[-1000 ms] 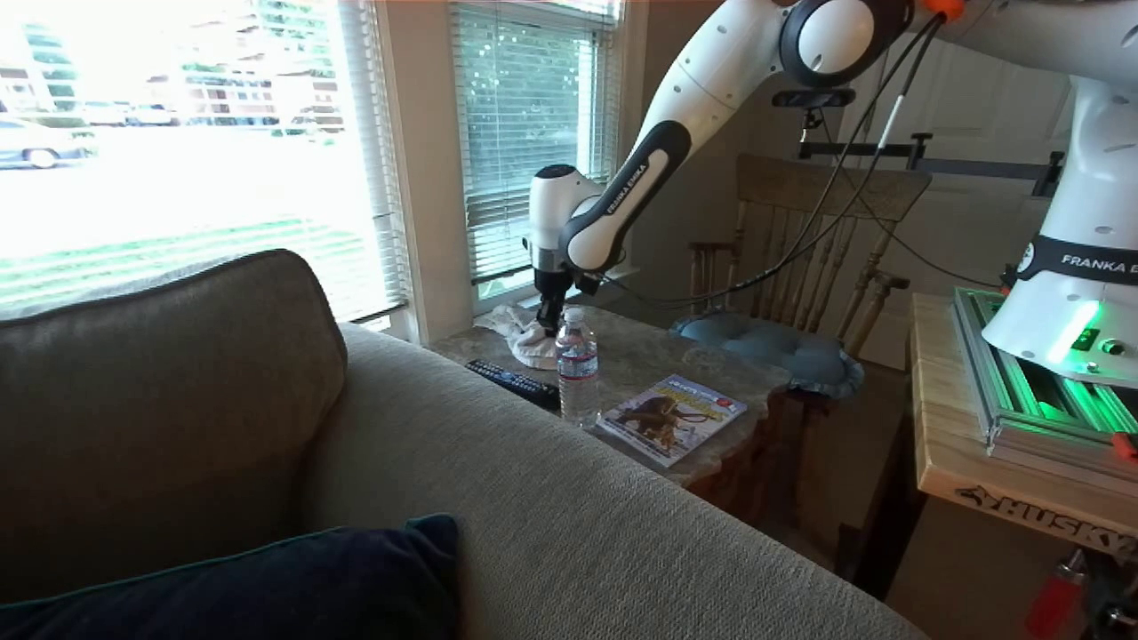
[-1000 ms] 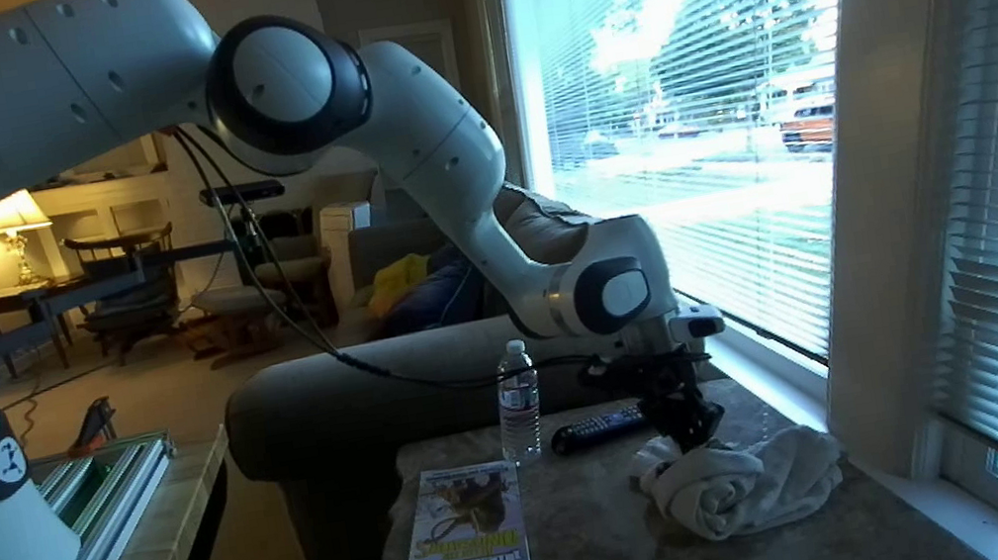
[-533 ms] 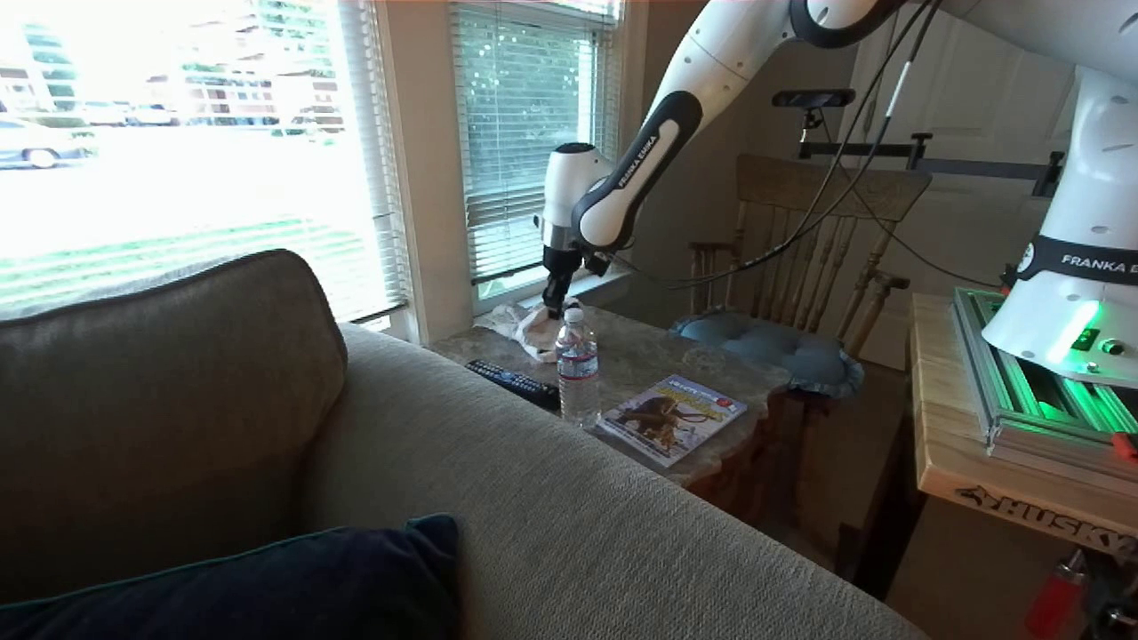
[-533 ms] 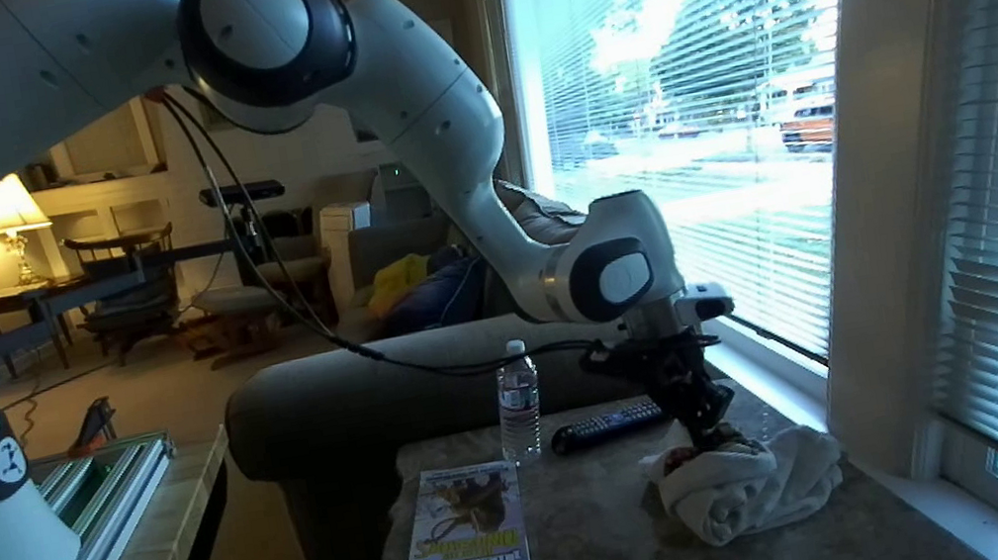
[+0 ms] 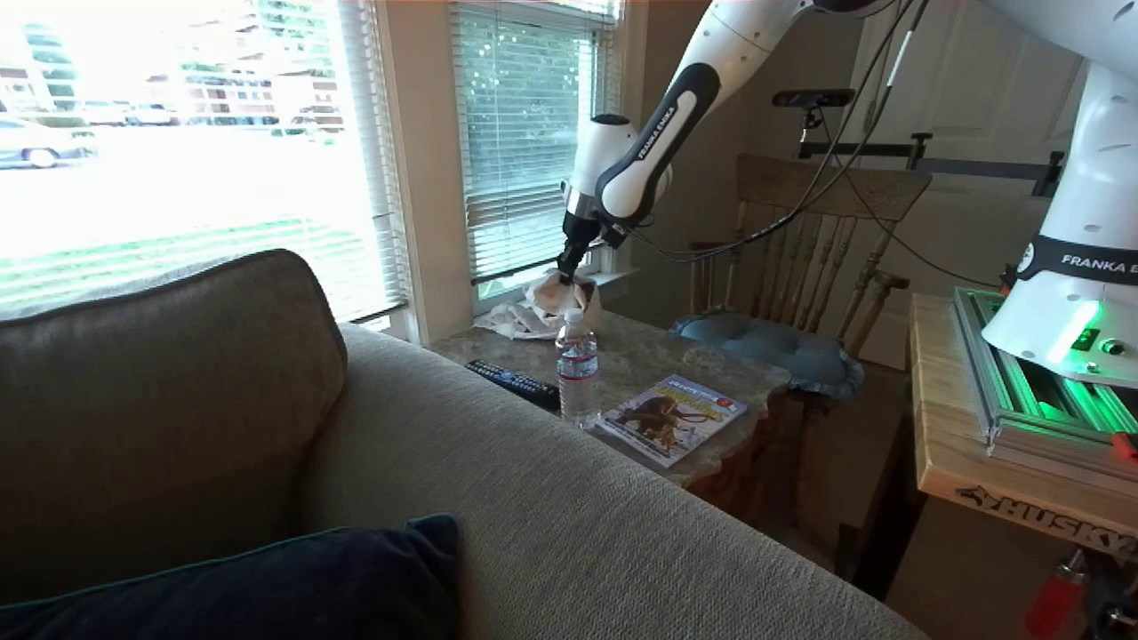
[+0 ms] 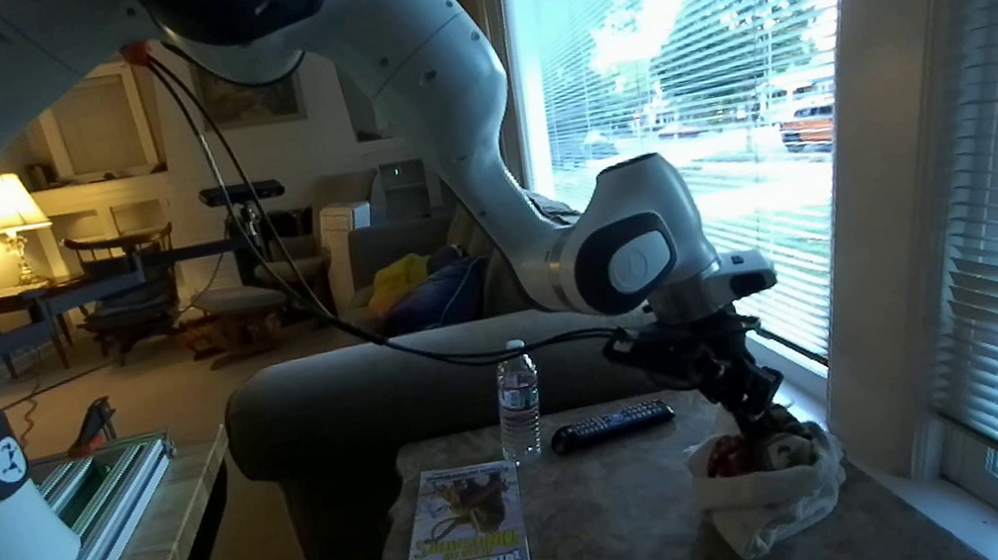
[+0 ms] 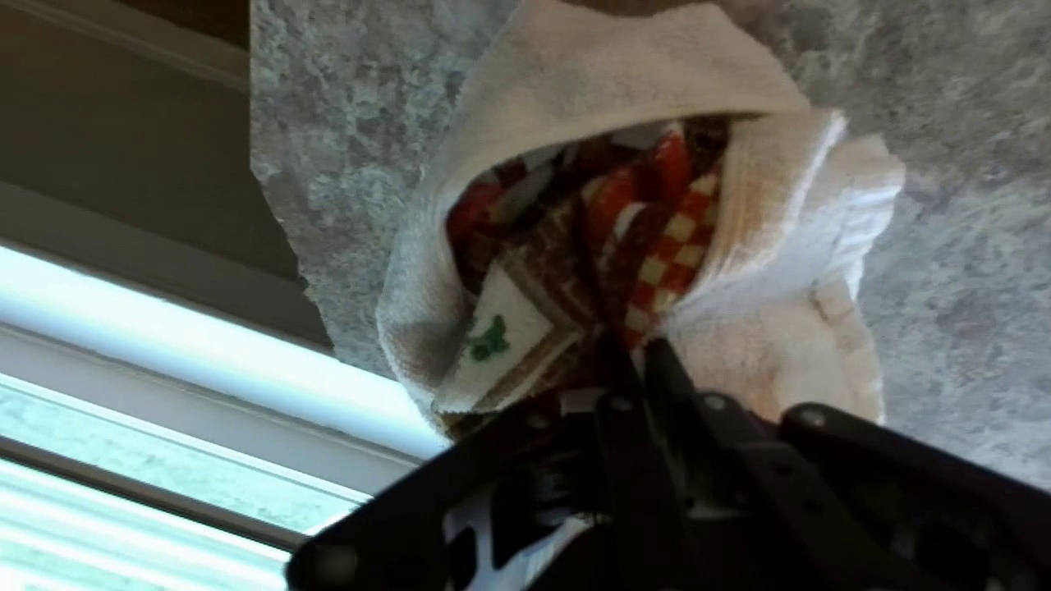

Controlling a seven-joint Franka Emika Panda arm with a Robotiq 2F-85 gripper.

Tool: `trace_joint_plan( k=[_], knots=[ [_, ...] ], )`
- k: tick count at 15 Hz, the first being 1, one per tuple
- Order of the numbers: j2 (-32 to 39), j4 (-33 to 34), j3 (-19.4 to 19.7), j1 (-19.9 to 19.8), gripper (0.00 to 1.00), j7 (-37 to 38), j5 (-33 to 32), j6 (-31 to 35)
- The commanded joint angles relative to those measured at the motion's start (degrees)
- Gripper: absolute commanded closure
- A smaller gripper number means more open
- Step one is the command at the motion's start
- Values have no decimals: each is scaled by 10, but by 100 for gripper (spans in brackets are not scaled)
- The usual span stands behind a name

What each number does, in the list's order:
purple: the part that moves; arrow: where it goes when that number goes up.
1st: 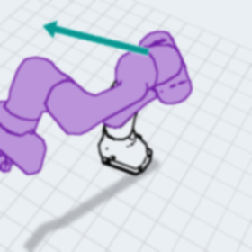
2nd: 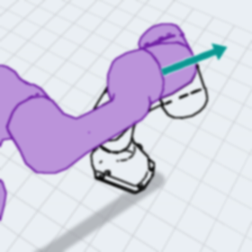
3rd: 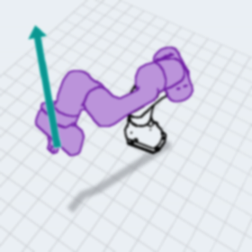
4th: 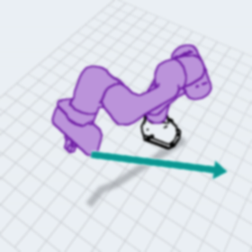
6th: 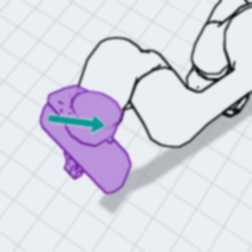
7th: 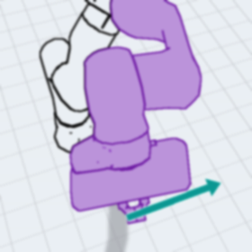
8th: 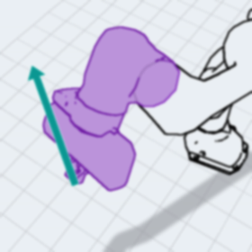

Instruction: Move the black remote to the left and wipe the table with the white cloth

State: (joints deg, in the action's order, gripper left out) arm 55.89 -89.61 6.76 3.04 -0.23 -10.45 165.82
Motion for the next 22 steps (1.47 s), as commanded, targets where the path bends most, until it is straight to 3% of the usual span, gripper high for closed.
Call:
trace_joint_plan(
  k=[1,9,12,22],
  knots=[
    [-26,-41,2,-4,98,-4,5,9],
    [44,-17,15,43,98,13,-5,-59],
    [62,-22,-1,52,98,-7,-10,-94],
    [5,-112,-39,58,98,-109,-57,-114]
  ],
)
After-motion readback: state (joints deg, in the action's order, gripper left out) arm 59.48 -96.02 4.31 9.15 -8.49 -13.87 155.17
